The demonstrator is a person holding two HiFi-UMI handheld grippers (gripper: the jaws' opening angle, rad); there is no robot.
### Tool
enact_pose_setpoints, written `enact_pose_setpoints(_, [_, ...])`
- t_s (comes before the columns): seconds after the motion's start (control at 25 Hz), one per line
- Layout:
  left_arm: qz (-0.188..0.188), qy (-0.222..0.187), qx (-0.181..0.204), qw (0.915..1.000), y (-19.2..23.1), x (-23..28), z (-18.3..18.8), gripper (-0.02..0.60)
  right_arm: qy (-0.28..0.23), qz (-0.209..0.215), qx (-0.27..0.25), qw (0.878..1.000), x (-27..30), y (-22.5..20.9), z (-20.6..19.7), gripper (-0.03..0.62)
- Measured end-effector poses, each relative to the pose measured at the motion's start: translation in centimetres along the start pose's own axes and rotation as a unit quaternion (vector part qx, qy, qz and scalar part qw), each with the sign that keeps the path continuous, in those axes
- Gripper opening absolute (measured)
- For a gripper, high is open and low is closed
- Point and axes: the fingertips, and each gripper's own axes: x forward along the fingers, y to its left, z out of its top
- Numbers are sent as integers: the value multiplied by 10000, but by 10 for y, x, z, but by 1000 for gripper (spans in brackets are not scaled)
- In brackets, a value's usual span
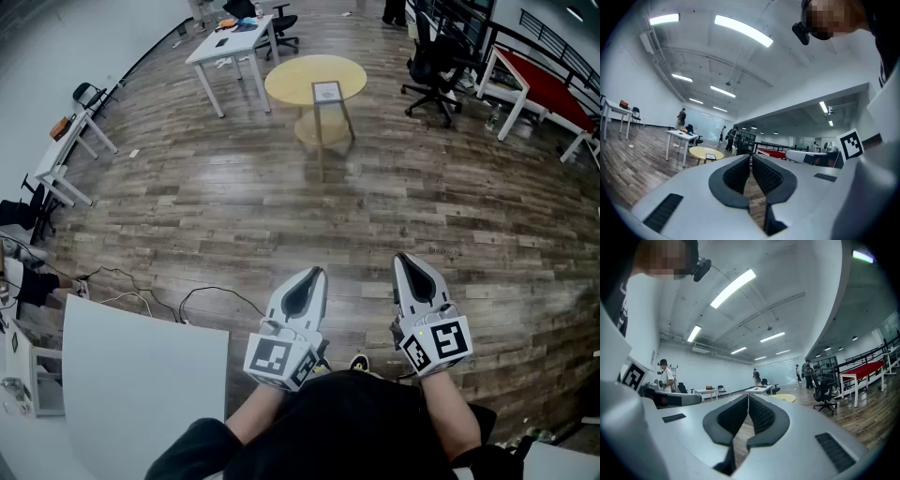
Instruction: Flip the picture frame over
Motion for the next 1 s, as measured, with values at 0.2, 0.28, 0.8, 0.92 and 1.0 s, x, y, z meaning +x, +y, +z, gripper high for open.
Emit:
enact_pose_setpoints(0.2, [-87,55,47,9999,-5,-6,-5,37,74,-21,57,10000,-7,6,-8,18])
enact_pose_setpoints(0.28, [-102,65,30,9999,-4,-4,-3,37,99,-40,64,9999,-5,5,-10,18])
enact_pose_setpoints(0.8, [-206,115,-7,9997,9,-11,-6,37,141,-104,81,9998,-1,20,-17,18])
enact_pose_setpoints(0.92, [-173,83,-35,9998,20,-18,-5,37,181,-109,42,9998,2,30,-19,18])
enact_pose_setpoints(1.0, [-139,66,-65,9999,29,-29,-4,37,164,-122,54,9998,3,39,-19,18])
